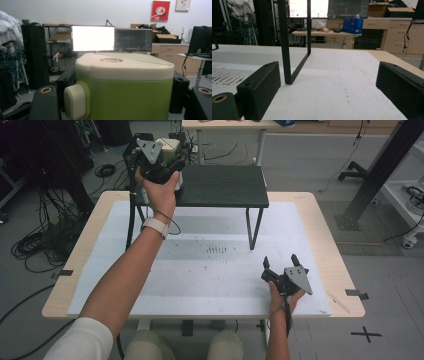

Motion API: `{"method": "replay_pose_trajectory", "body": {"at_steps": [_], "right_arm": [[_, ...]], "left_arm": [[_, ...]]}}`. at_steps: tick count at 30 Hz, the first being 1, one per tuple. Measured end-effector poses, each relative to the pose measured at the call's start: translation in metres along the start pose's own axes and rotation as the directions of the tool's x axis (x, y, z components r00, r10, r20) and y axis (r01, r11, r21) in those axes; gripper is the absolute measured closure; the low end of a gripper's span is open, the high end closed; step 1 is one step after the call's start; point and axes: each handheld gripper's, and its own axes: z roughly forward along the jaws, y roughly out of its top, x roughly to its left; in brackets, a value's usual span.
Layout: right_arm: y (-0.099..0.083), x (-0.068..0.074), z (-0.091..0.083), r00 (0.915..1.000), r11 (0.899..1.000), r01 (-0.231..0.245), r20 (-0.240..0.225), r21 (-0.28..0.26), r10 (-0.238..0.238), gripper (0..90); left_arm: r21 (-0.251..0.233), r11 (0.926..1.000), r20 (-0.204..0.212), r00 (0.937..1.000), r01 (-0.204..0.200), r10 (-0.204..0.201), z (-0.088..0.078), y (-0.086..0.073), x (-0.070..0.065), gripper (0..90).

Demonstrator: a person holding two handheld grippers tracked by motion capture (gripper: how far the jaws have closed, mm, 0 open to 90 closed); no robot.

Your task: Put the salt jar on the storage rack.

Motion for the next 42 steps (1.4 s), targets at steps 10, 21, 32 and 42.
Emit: {"method": "replay_pose_trajectory", "body": {"at_steps": [10,21,32,42], "right_arm": [[0.0,0.0,0.0,1.0,1.0,0.0,0.0,-0.001,0.0,5.9],[0.0,0.0,0.0,1.0,1.0,0.001,0.0,-0.001,-0.001,5.9],[0.0,0.0,0.0,1.0,1.0,0.001,0.001,0.0,-0.001,5.9],[0.0,0.0,0.0,1.0,1.0,0.001,0.002,0.003,-0.001,5.9]], "left_arm": [[0.018,0.9998,-0.01,0.9999,-0.007,0.007,0.003,-0.004,0.001,30.2],[0.019,0.9998,-0.014,0.9999,-0.008,0.008,0.004,-0.008,0.0,30.4],[0.009,0.9999,-0.024,0.9997,-0.008,0.008,0.003,-0.01,0.0,30.4],[0.0,0.9996,-0.013,0.9995,-0.028,0.028,0.001,-0.011,0.0,22.8]]}}
